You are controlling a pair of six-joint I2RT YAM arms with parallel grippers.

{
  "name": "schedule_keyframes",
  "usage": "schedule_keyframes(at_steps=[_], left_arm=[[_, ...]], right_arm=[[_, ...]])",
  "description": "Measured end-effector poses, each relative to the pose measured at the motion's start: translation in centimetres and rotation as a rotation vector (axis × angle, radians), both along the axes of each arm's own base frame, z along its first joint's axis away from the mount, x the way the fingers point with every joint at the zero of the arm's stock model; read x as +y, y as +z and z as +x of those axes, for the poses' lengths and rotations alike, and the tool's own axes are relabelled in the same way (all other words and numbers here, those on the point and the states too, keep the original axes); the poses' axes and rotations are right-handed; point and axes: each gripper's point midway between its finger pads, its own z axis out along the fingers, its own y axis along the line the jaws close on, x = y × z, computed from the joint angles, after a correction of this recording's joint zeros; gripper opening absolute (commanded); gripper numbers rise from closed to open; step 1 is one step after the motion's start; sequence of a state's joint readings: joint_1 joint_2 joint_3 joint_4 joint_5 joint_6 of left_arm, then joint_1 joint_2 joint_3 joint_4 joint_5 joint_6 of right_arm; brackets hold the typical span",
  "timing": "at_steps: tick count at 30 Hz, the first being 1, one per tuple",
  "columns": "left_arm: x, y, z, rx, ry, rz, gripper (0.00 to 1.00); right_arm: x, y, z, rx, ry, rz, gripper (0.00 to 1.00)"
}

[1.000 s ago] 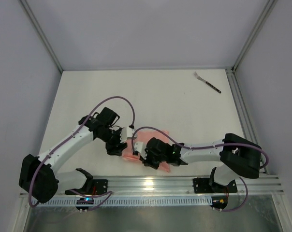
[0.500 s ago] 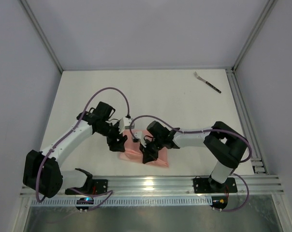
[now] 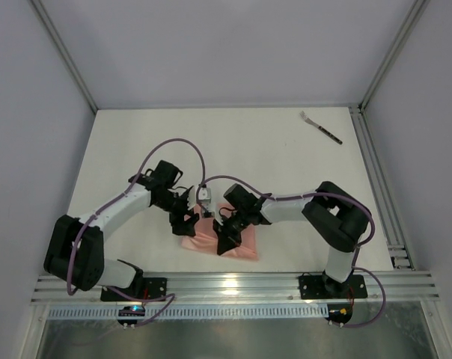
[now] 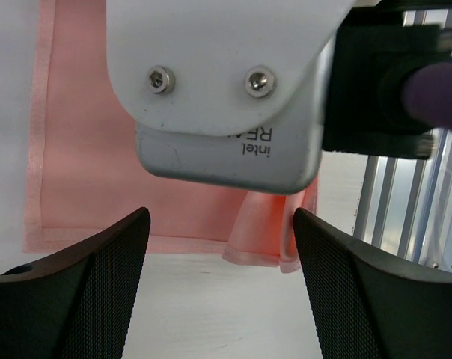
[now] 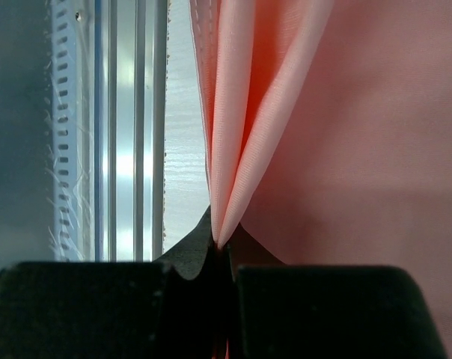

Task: Fold the napkin into a case and place the utensils inside
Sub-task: Fold the lower triangle-folded napkin.

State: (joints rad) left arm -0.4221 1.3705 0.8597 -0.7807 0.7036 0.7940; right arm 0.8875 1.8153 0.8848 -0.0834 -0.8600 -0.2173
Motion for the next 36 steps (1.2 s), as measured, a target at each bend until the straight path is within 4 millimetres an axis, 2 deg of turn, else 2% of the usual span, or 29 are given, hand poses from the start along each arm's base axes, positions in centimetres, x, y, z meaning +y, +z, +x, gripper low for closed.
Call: schedule_keyframes(at_steps=[5, 14, 15, 16, 20, 21, 25, 28, 33, 36], left_arm=[[0.1, -1.3, -0.3, 0.024, -0.038, 0.003, 0.8], [0.6, -1.0, -0.3, 0.053, -0.018, -0.035, 0.8], [0.9, -0.8, -0.2, 0.063, -0.002, -0.04, 0.81], [1.4, -0.6, 0.0, 0.074, 0.018, -0.041, 0.91], [2.2, 0.4, 0.6, 0.055, 0.036, -0.046, 0.93], [2.2, 0.6, 0.4, 0.046, 0.021, -0.049, 0.99], [2.0, 0.4, -1.1, 0.044, -0.038, -0.058, 0.99], [2.1, 0.0, -1.5, 0.055, -0.04, -0.055, 0.99], [1.8, 0.0, -0.4, 0.028, -0.013, -0.056, 0.99], [1.9, -0.2, 0.9, -0.02, 0.016, -0.042, 0.99]], right_arm=[[0.3, 0.3, -0.1, 0.015, 0.005, 0.022, 0.04], [0.8, 0.4, 0.3, 0.01, 0.006, 0.039, 0.04], [0.9, 0.5, 0.5, 0.012, -0.002, 0.04, 0.04], [1.1, 0.5, 0.8, 0.012, -0.012, 0.041, 0.04], [1.5, 1.0, 2.4, -0.001, -0.052, 0.064, 0.04], [1.6, 1.1, 2.7, 0.011, -0.071, 0.059, 0.04], [1.6, 0.8, 4.0, 0.043, -0.132, 0.037, 0.04], [1.6, 0.3, 4.3, 0.061, -0.151, 0.021, 0.04], [1.7, 0.1, 4.2, 0.077, -0.159, 0.013, 0.04], [1.7, 0.2, 4.2, 0.078, -0.16, 0.014, 0.04]])
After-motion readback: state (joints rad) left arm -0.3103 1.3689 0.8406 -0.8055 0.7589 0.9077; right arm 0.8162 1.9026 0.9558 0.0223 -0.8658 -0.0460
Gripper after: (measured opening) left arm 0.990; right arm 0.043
